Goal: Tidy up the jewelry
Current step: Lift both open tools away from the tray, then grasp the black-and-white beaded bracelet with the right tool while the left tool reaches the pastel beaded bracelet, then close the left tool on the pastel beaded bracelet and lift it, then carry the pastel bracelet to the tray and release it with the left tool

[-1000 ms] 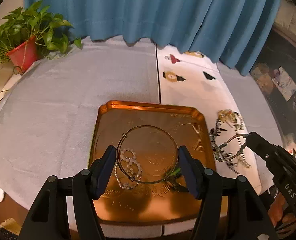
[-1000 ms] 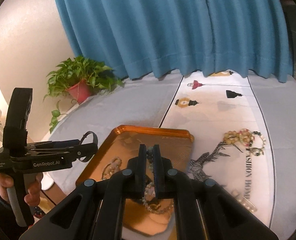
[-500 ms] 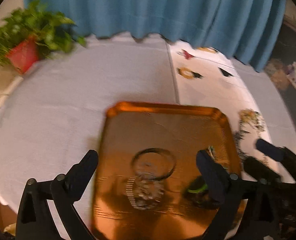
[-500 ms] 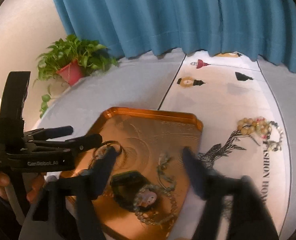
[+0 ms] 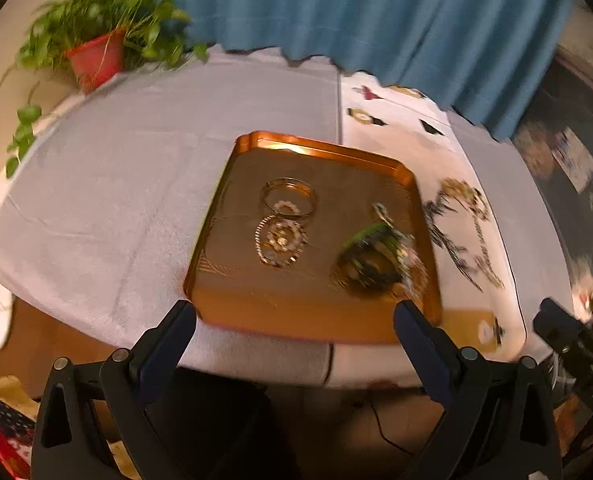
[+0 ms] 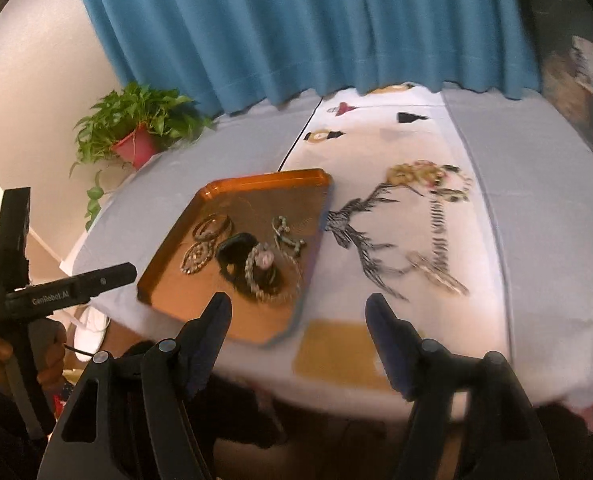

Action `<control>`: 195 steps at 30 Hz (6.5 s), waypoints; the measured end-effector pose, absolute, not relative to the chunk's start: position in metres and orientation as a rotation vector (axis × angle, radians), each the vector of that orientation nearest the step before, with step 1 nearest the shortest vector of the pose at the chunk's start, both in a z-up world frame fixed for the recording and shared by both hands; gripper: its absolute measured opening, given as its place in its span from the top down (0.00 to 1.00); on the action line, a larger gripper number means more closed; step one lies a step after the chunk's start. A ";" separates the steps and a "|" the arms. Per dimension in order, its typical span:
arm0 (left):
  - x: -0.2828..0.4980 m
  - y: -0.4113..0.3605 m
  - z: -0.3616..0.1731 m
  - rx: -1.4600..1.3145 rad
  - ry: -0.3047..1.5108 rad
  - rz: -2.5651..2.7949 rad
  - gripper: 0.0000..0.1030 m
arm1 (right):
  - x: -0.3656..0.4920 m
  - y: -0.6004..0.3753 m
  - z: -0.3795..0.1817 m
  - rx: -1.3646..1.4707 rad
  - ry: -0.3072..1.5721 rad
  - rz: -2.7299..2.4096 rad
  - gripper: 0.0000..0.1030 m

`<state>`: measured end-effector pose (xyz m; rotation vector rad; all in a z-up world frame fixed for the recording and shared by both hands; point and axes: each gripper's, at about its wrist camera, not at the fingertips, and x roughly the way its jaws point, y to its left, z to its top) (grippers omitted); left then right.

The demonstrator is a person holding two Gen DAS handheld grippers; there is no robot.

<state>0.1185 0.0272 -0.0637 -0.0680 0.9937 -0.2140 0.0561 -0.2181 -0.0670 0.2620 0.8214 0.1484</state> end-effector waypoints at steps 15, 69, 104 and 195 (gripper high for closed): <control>0.045 -0.028 -0.005 0.047 0.887 -0.297 0.04 | -0.033 -0.217 -0.004 0.158 0.617 0.121 0.27; 0.195 -0.119 -0.043 0.130 0.938 -0.284 0.04 | 0.224 -0.378 -0.161 0.239 0.918 -0.183 0.89; 0.337 -0.326 -0.137 0.324 1.264 -0.511 0.69 | 0.161 -0.456 -0.167 0.504 0.799 -0.202 0.89; 0.068 0.009 -0.003 -0.029 0.888 -0.355 0.96 | 0.001 -0.212 -0.003 0.143 0.739 0.135 0.90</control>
